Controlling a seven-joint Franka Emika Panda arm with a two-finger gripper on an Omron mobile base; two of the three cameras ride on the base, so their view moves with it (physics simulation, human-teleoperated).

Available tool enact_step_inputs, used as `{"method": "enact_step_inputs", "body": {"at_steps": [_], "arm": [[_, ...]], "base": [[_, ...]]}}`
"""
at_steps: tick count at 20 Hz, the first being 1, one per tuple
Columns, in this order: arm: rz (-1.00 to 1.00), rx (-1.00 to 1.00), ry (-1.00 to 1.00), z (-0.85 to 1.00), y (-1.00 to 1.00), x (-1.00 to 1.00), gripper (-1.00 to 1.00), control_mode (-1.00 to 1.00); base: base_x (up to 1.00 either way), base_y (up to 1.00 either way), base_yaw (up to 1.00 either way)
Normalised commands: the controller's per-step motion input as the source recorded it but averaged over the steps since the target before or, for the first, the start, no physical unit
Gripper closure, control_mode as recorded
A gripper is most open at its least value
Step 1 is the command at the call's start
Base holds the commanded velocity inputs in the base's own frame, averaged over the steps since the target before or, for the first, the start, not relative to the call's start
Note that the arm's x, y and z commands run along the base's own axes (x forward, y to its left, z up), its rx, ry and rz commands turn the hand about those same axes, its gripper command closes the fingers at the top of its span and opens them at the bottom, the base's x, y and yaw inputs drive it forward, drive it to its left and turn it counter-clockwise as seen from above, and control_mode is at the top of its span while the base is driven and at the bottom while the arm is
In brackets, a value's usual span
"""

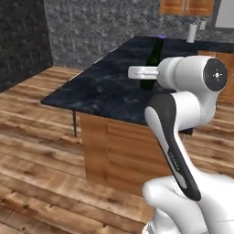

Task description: Get the candle and the beer from the cabinet and move them to the dining counter.

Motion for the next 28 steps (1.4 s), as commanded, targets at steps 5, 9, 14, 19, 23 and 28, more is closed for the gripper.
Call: {"method": "enact_step_inputs", "body": {"at_steps": [5,9,14,19,23,28], "arm": [[0.00,0.00,0.00,0.00,0.00,0.00,1.00,1.00],[0.00,0.00,0.00,0.00,0.00,0.00,1.00,1.00],[0.00,0.00,0.00,0.00,0.00,0.00,1.00,1.00],[0.00,0.00,0.00,0.00,0.00,0.00,1.00,1.00],[0.00,0.00,0.00,0.00,0.00,0.00,1.00,1.00],[0.00,0.00,0.00,0.00,0.00,0.00,1.00,1.00]], "base": [[0.68,0.29,-0.34],[0.73,0.41,-0.29],[0.64,0.51,-0.24],[0.47,0.64,-0.19],[0.31,0.63,-0.30],[0.29,0.57,-0.35]]}}
